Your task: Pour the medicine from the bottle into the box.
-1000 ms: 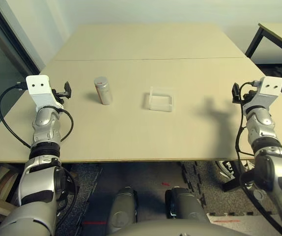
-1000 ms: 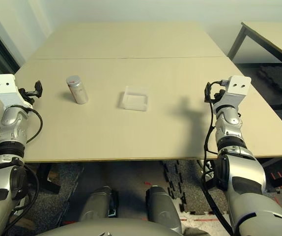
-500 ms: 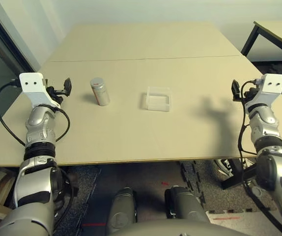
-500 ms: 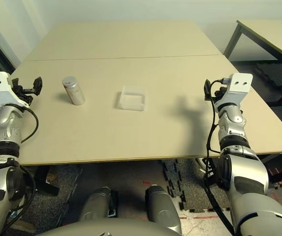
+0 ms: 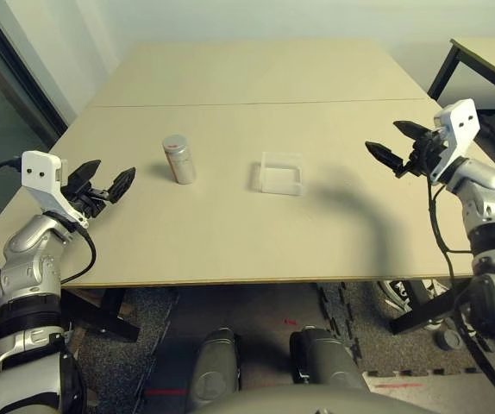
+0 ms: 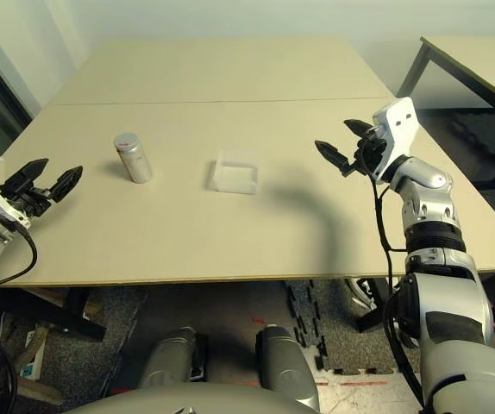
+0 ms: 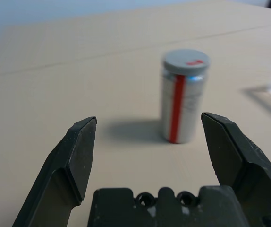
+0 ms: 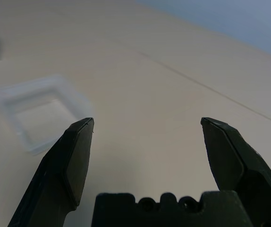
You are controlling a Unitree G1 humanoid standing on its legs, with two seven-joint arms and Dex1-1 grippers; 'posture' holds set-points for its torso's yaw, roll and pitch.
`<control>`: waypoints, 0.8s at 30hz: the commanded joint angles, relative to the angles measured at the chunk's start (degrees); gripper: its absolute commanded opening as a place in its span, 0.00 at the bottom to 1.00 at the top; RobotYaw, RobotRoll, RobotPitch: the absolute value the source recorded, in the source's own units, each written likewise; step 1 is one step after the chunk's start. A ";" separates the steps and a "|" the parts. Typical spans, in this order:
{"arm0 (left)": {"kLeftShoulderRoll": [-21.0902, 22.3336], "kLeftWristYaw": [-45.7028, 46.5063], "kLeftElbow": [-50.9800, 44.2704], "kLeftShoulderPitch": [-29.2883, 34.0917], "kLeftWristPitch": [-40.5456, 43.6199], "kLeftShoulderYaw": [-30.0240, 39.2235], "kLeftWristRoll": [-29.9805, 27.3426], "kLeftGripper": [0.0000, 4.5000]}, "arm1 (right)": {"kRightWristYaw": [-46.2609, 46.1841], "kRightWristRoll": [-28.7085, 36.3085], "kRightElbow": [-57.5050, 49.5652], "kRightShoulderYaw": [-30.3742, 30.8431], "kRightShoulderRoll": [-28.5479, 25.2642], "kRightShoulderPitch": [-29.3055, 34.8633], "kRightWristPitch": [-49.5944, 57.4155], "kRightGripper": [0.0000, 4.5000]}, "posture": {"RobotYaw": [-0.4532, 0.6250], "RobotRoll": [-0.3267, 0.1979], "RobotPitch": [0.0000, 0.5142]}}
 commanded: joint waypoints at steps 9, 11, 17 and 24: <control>-4.28 -4.47 11.53 -8.25 -5.13 -7.82 5.01 0.99 | 13.17 3.29 -11.77 3.13 -1.96 1.72 10.92 1.00 | 0.31 0.62 0.10; -4.59 -4.74 14.78 -10.45 -6.90 -7.91 5.56 0.99 | 13.59 3.51 -13.60 3.34 -2.41 2.05 12.32 1.00 | 0.30 0.62 0.10; -5.28 -5.15 20.68 -14.34 -10.81 -8.52 7.26 0.99 | 13.76 3.82 -16.56 3.46 -3.17 2.99 14.38 1.00 | 0.29 0.62 0.11; -5.44 -4.17 23.49 -15.50 -13.52 -8.08 8.65 0.99 | 13.64 3.86 -18.34 3.53 -3.14 3.95 15.40 1.00 | 0.28 0.62 0.12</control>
